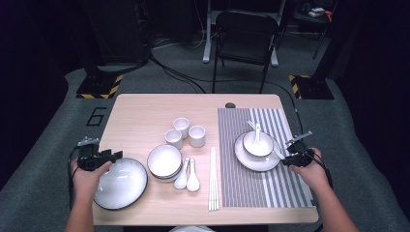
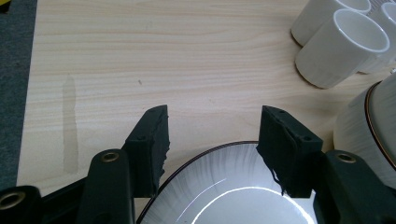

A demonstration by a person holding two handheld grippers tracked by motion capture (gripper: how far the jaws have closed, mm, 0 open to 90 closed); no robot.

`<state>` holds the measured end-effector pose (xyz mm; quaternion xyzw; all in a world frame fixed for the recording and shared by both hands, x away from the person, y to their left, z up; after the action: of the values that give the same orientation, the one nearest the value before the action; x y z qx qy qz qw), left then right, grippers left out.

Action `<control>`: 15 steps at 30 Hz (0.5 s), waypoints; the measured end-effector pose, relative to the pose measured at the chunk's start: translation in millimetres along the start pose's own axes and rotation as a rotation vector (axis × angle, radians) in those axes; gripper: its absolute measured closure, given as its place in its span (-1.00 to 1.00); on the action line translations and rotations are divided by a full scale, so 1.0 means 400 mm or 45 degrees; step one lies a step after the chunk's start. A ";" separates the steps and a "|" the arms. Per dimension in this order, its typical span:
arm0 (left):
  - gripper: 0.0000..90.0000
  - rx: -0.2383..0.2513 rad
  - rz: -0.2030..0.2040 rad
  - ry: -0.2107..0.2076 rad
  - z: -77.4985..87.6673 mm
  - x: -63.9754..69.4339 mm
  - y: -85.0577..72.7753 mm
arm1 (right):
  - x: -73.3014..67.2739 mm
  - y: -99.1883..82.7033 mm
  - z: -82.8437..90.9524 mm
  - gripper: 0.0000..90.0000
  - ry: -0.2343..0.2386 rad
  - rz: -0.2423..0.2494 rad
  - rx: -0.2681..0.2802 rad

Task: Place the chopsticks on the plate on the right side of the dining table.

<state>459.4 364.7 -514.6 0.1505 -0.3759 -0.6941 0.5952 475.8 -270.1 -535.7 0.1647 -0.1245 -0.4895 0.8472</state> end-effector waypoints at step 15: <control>-0.04 -0.011 -0.005 0.010 0.003 -0.004 -0.005 | 0.015 0.020 -0.008 0.69 -0.010 0.085 -0.006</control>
<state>457.4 366.9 -515.7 0.1514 -0.3702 -0.6963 0.5959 486.1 -271.1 -535.4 0.1566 -0.1320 -0.4619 0.8629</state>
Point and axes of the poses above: each handheld gripper's, and its own axes: z roughly backward along the jaws, y roughly out of its top, x roughly to its right, the point moved 8 cm from there along -z, roughly forward along the jaws, and after that the axes turned 3 degrees about -x, right-handed, at the moved point
